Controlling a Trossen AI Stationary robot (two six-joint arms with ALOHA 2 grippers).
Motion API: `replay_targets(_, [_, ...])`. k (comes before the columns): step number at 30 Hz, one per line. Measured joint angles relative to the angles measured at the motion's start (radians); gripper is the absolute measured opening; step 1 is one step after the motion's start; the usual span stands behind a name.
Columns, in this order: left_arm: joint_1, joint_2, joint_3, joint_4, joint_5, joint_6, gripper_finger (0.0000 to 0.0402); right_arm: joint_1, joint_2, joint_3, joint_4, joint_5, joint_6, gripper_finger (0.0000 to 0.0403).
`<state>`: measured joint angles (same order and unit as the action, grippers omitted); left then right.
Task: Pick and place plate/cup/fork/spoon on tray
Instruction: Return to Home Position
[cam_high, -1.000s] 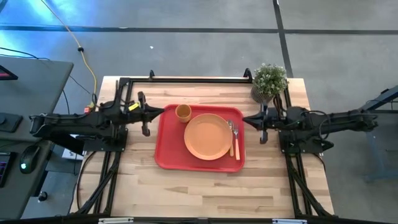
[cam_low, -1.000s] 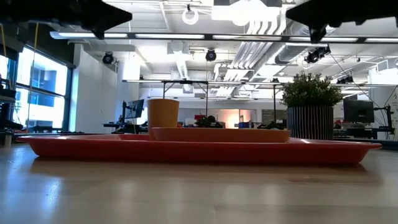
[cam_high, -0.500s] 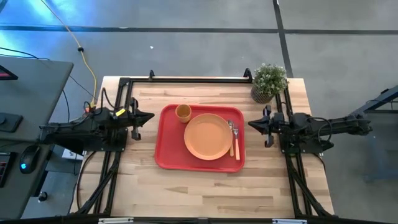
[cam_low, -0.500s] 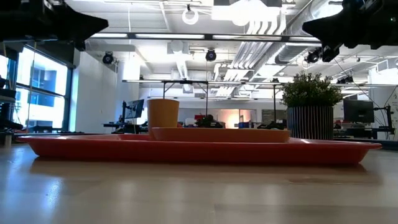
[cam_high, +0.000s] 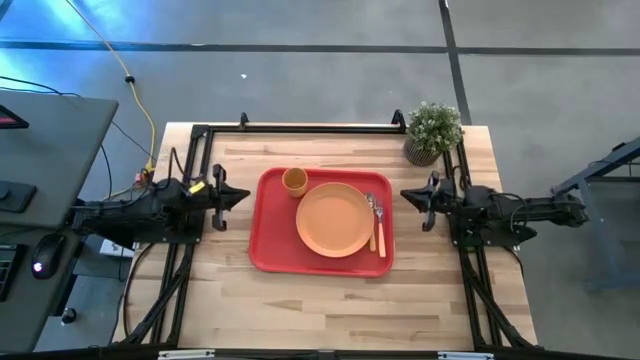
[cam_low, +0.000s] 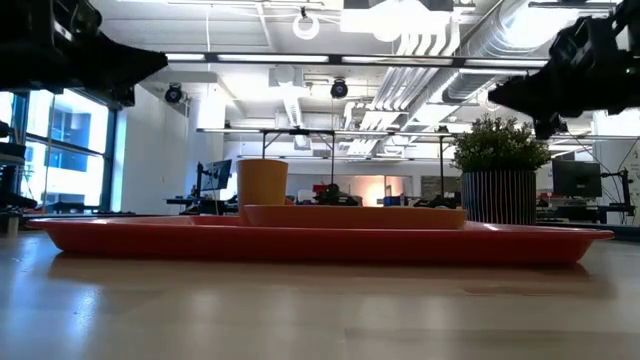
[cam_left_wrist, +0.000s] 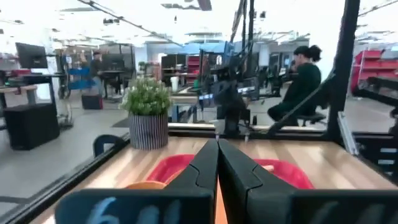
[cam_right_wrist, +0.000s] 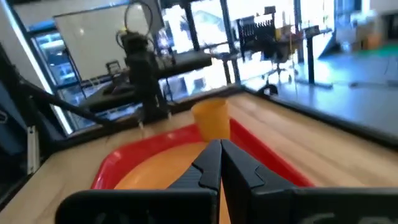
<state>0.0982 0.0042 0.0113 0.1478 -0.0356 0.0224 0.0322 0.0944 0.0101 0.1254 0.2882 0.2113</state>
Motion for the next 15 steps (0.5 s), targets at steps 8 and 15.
replay_targets(8, [0.006, 0.015, 0.000, -0.027, 0.027, 0.020, 0.0000, 0.003, 0.002, 0.000, -0.025, -0.070, -0.010, 0.0000])
replay_targets(15, [0.006, -0.002, 0.000, -0.013, 0.137, 0.034, 0.0000, 0.003, -0.061, 0.019, 0.010, -0.101, -0.140, 0.0000])
